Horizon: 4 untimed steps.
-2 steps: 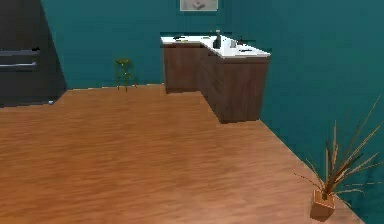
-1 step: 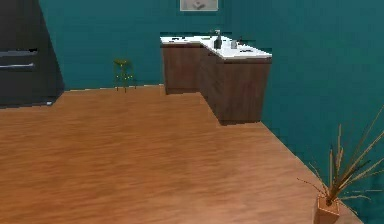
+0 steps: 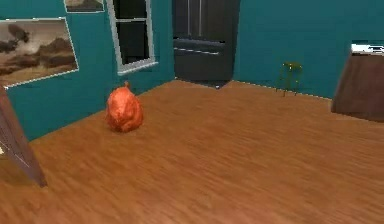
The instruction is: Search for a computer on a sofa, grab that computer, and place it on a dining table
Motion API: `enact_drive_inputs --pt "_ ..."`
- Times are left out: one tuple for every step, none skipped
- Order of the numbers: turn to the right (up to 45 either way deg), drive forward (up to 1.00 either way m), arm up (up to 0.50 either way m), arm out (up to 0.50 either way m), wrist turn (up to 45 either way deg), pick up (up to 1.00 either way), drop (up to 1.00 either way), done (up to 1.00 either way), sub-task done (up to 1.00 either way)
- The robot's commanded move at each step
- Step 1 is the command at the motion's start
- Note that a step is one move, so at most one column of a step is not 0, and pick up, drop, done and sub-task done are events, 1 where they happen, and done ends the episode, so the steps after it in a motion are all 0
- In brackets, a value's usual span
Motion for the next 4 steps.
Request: enact_drive_inputs --pt "-45.0 0.0 0.0 0.0 0.0 0.0 0.0 0.0 0.0" --pt "0.0 1.0 0.0 0.0 0.0 0.0 0.0 0.0 0.0" --pt "-3.0 0.0 0.0 0.0 0.0 0.0 0.0 0.0 0.0" --pt "0.0 0.4 0.0 0.0 0.0 0.0 0.0 0.0 0.0"
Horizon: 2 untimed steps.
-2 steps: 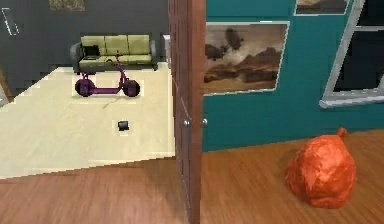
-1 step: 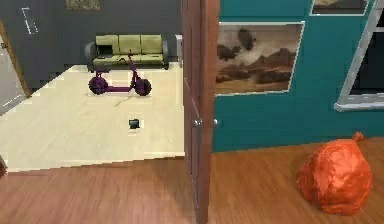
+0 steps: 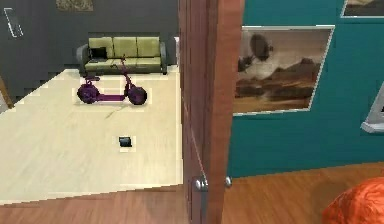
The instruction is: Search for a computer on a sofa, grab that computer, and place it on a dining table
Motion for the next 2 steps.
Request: enact_drive_inputs --pt "-24.0 0.0 0.0 0.0 0.0 0.0 0.0 0.0 0.0" --pt "0.0 1.0 0.0 0.0 0.0 0.0 0.0 0.0 0.0"
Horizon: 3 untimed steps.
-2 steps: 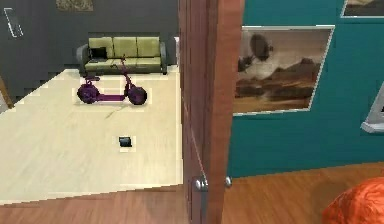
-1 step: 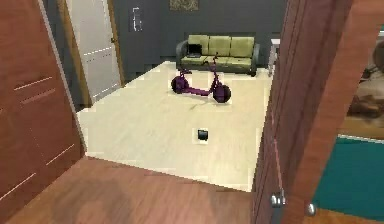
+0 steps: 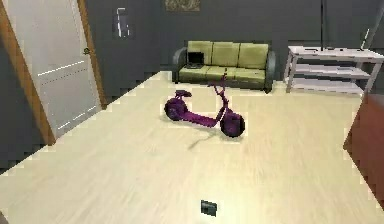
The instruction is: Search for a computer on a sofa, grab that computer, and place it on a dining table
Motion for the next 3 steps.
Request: enact_drive_inputs --pt "0.0 0.55 0.0 0.0 0.0 0.0 0.0 0.0 0.0" --pt "45.0 0.0 0.0 0.0 0.0 0.0 0.0 0.0 0.0" --pt "21.0 0.0 0.0 0.0 0.0 0.0 0.0 0.0 0.0"
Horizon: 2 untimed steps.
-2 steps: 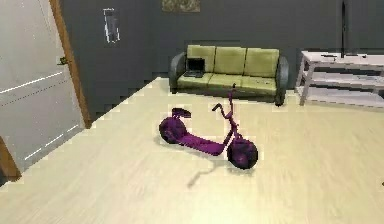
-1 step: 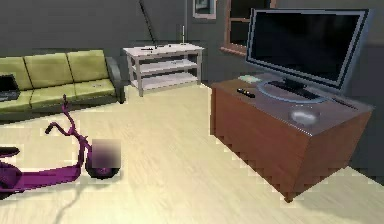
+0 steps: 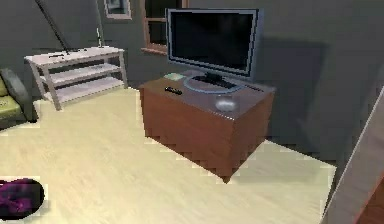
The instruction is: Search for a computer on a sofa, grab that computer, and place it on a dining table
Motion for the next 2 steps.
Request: enact_drive_inputs --pt "0.0 0.5 0.0 0.0 0.0 0.0 0.0 0.0 0.0" --pt "-39.0 0.0 0.0 0.0 0.0 0.0 0.0 0.0 0.0"
